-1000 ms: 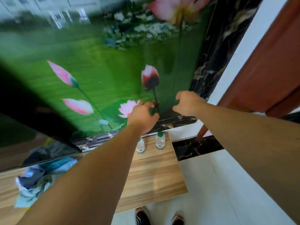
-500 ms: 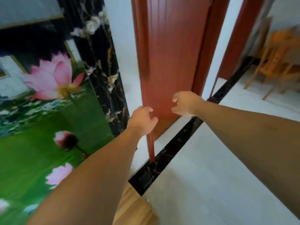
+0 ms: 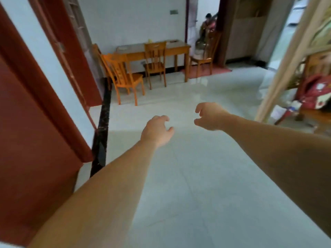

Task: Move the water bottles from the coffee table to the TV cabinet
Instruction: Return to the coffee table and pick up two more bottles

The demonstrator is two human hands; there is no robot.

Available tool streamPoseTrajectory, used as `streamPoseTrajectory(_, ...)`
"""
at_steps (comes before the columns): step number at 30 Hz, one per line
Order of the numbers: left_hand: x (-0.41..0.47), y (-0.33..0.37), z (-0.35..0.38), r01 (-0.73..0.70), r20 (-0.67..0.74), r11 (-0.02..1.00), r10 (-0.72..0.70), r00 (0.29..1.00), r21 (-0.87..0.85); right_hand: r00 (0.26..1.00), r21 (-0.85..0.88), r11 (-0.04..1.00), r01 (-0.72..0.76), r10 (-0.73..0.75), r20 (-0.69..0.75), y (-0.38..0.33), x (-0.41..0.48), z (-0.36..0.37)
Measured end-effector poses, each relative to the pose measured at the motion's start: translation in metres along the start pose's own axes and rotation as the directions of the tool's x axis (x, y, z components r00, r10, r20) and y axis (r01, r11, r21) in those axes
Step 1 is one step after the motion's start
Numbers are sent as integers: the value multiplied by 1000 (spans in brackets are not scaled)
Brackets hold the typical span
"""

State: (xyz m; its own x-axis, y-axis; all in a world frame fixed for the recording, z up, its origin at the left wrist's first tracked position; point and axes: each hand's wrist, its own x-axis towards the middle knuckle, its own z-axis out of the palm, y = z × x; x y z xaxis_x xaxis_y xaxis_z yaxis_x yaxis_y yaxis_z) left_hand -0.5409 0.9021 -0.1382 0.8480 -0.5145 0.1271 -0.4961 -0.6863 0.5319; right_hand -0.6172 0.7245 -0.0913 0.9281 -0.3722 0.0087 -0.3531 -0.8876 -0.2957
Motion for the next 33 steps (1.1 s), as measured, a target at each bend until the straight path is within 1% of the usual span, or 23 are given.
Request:
streamPoseTrajectory(3,8,79,55,-175,110,983,180,977,-57,974,-4,977,-213,212,-82,90,-53,-23)
streamPoseTrajectory(6,-8,150,106,-319,199,940,338,920,-123,904,26,913,-406,406,-135,165,-124,-41)
streamPoseTrajectory(8,-29,194,136,-412,260,896,442,858,-164,836,50,853,-520,520,-173,203,-179,-50)
streamPoseTrajectory(11,-73,259,173,-523,332,823,568,753,-221,722,83,752,-654,653,-227,247,-267,-56)
streamPoseTrajectory(15,-154,326,210,-616,425,730,678,600,-296,599,59,623,-780,771,-216,282,-385,-53)
streamPoseTrajectory(17,-190,349,221,-652,463,688,713,527,-318,514,67,537,-841,831,-214,294,-432,-52)
streamPoseTrajectory(19,-217,369,226,-689,492,653,732,471,-313,446,90,473,-877,868,-218,303,-465,-57)
streamPoseTrajectory(21,-235,388,228,-721,512,628,740,437,-293,408,114,441,-890,883,-232,312,-489,-63)
streamPoseTrajectory(23,-243,408,229,-742,525,611,742,416,-275,403,138,443,-886,882,-244,320,-503,-69)
streamPoseTrajectory(26,-255,447,235,-760,504,590,761,409,-274,388,161,438,-884,882,-269,334,-529,-81)
streamPoseTrajectory(28,-272,473,242,-785,506,556,778,373,-275,364,171,412,-895,896,-256,346,-556,-89)
streamPoseTrajectory(32,-307,526,266,-828,476,474,826,301,-299,223,254,300,-919,930,-293,377,-613,-103)
streamPoseTrajectory(33,-316,537,272,-832,473,459,834,282,-312,205,253,279,-926,937,-282,384,-626,-103)
